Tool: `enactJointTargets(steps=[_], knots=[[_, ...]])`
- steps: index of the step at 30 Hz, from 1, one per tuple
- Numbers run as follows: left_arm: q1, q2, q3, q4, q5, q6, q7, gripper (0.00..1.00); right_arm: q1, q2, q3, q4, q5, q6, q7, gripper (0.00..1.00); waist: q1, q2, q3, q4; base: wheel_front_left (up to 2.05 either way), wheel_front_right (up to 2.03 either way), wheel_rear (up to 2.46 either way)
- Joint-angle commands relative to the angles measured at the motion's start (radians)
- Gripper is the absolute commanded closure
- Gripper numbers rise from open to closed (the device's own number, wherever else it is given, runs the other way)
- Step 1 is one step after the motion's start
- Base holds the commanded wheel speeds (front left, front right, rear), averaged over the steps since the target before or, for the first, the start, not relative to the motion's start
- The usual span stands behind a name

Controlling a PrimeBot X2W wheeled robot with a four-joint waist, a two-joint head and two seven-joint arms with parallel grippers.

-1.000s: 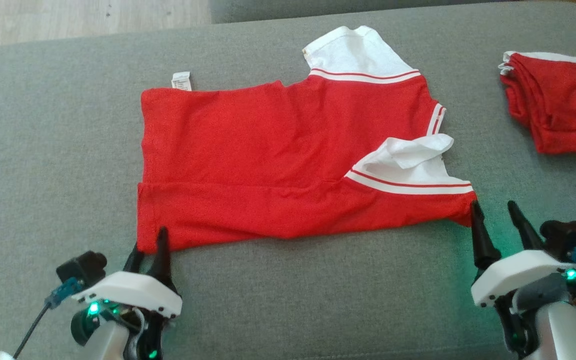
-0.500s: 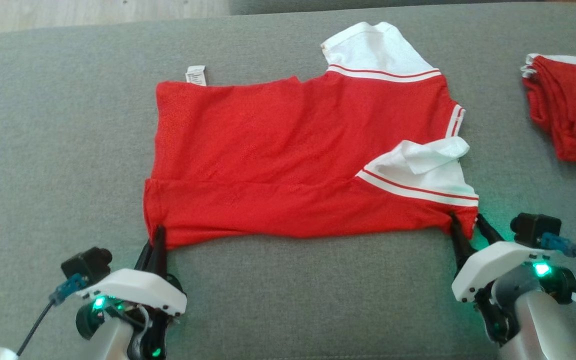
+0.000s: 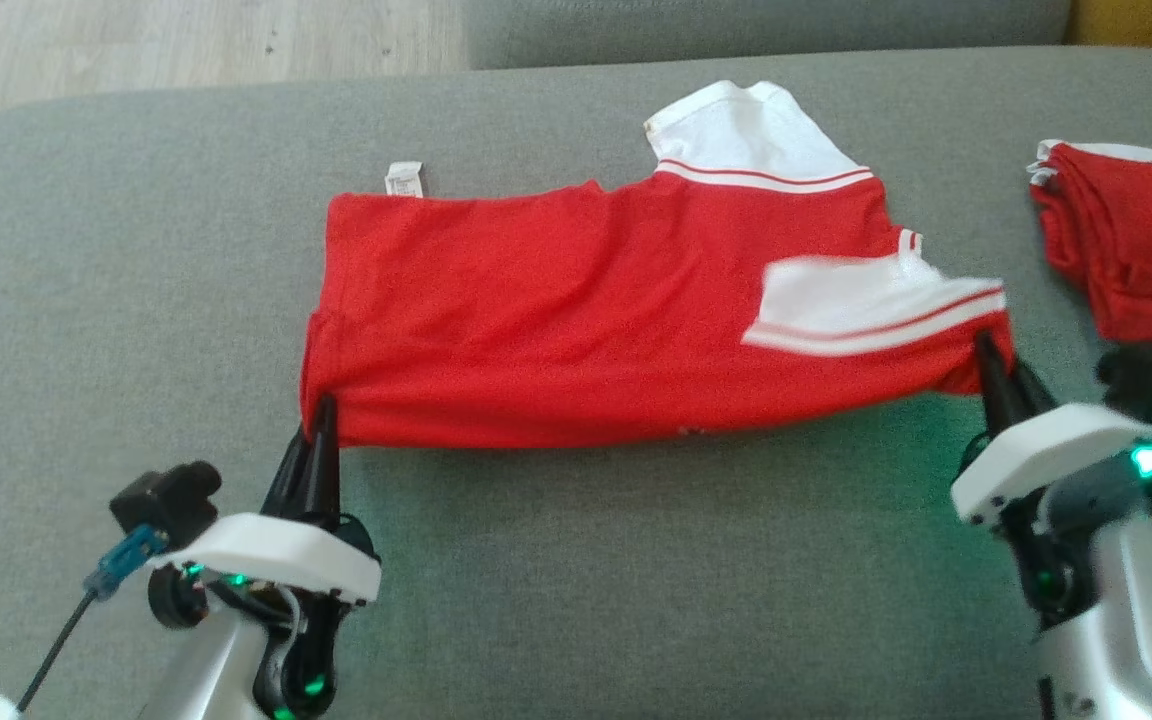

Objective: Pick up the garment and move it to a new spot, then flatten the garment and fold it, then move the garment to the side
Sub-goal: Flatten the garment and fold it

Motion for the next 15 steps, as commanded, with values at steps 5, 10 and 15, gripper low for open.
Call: enactJointTargets(steps=[5, 10, 15], knots=[[0.07, 0.06, 0.019, -0.159, 0.011, 0.02, 0.028, 1.0, 0.073, -0.005, -0.02, -0.204, -0.012, 0.007, 0.097, 1.0, 0.0, 0.0, -0.02, 0.002, 0.0, 0.0, 0.0], [0.193, 0.073, 0.005, -0.232, 0.0, 0.056, 0.063, 1.0, 0.208, -0.005, -0.054, -0.299, -0.003, 0.007, 0.154, 1.0, 0.0, 0.0, -0.021, 0.005, 0.0, 0.0, 0.0], [0.257, 0.055, -0.004, -0.233, -0.017, 0.076, 0.066, 1.0, 0.297, -0.005, -0.075, -0.297, 0.022, 0.007, 0.156, 1.0, 0.0, 0.0, -0.019, 0.008, 0.0, 0.0, 0.0]])
